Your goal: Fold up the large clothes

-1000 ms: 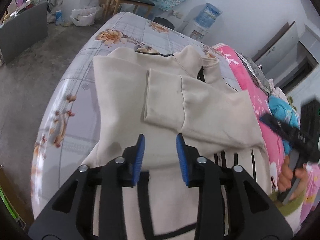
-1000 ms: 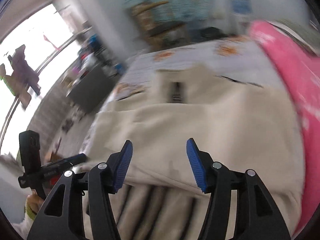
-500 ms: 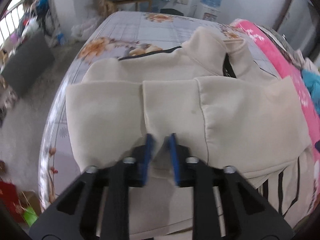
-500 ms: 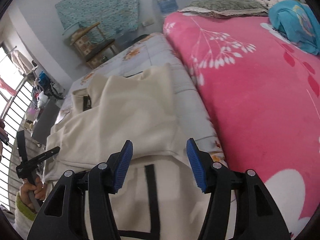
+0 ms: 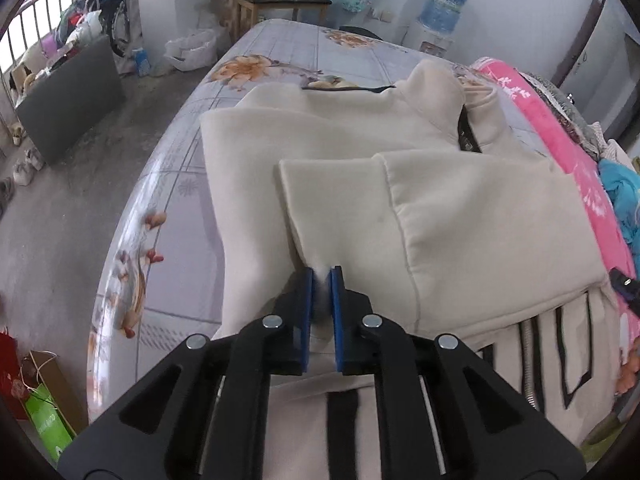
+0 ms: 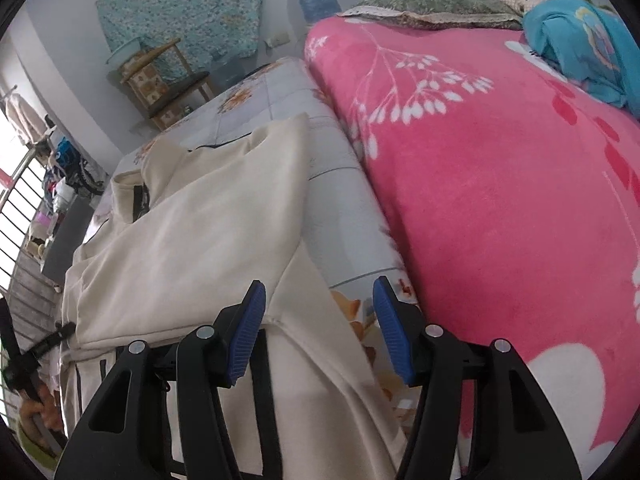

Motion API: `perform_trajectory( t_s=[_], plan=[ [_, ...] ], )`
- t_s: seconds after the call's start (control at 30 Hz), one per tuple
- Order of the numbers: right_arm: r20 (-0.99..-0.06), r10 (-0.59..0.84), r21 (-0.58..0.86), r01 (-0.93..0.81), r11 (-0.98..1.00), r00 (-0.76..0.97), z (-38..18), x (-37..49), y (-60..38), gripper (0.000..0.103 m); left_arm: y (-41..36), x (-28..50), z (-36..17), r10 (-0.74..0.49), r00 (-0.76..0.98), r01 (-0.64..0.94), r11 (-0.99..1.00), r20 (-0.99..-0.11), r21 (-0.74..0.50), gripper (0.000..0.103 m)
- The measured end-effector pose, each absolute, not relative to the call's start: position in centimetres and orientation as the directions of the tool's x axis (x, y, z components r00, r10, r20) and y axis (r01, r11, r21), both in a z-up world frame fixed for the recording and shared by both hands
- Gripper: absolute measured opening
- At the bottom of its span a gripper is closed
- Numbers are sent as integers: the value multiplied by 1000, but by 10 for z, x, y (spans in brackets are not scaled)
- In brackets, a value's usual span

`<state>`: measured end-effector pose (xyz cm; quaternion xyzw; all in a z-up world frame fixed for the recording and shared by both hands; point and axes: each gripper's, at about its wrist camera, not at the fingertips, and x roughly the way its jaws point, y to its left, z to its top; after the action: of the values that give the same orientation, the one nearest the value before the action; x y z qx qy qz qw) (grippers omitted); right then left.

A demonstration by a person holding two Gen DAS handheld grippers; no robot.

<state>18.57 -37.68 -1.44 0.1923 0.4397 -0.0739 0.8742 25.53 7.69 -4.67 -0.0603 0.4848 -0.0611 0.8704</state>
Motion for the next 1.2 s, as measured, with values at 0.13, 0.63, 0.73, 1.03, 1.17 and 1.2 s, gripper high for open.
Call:
perform_trajectory(
  t_s=[0.13,0.63,0.73,1.03,1.17,1.2],
  plan=[
    [-765,-24,218,294,931,643,10,181,-371,47,81,250,-34,-153,564,36,986,-811,-161,13],
    [-846,-31,77,180,981,532,-38,228,-308,30,46,245,-47,-196,545,140,980,-815,-142,24],
    [-830,-54,68,197,978,554,-24,221,-306,30,49,243,-42,-183,550,129,983,-815,-134,41],
    [-836,-56,50,177,983,547,-22,217,-309,32,45,237,-35,-134,534,97,991,-835,-97,62],
    [-825,-23,73,147,987,565,-6,193,-298,45,35,209,-17,-152,556,153,985,-818,-79,77],
    [-823,-9,76,125,989,567,-3,184,-291,51,31,199,-14,-157,557,172,983,-815,-71,81]
  ],
)
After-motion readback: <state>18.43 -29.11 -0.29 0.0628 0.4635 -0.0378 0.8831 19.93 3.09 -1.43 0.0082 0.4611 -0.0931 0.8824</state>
